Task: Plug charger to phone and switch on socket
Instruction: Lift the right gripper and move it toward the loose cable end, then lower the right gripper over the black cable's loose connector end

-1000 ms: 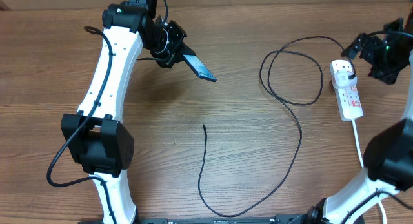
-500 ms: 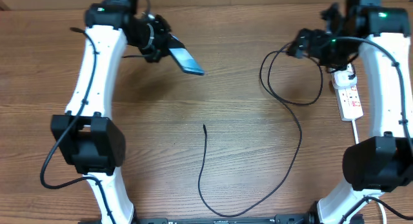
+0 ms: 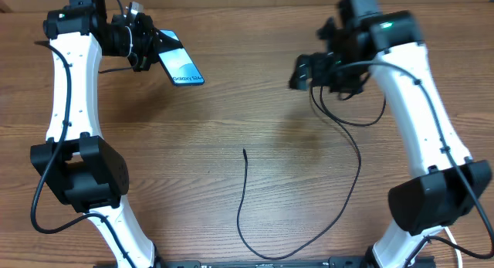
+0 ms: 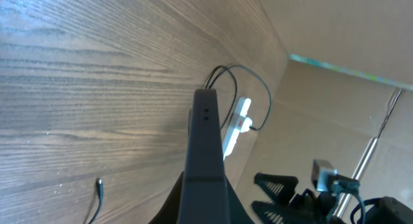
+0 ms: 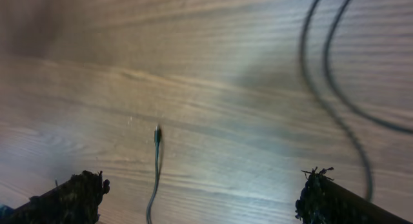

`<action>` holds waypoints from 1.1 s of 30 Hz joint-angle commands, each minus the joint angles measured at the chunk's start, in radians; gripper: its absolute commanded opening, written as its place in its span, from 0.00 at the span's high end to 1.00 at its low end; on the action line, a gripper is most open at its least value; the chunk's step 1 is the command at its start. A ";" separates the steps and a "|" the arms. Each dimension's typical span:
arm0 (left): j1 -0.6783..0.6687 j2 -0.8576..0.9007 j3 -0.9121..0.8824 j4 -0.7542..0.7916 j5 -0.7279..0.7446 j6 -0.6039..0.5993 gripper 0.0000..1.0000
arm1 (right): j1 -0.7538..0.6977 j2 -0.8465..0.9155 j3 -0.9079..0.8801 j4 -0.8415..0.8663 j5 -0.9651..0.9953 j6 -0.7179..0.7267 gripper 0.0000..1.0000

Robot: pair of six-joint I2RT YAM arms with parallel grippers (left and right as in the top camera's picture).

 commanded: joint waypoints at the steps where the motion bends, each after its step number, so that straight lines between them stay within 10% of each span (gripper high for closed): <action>1: 0.022 -0.018 0.015 -0.024 0.061 0.083 0.96 | 0.083 -0.007 -0.045 0.010 0.111 0.092 0.00; 33: 0.117 -0.018 0.015 -0.092 0.065 0.183 0.96 | 0.450 0.172 -0.506 0.404 0.093 0.315 0.00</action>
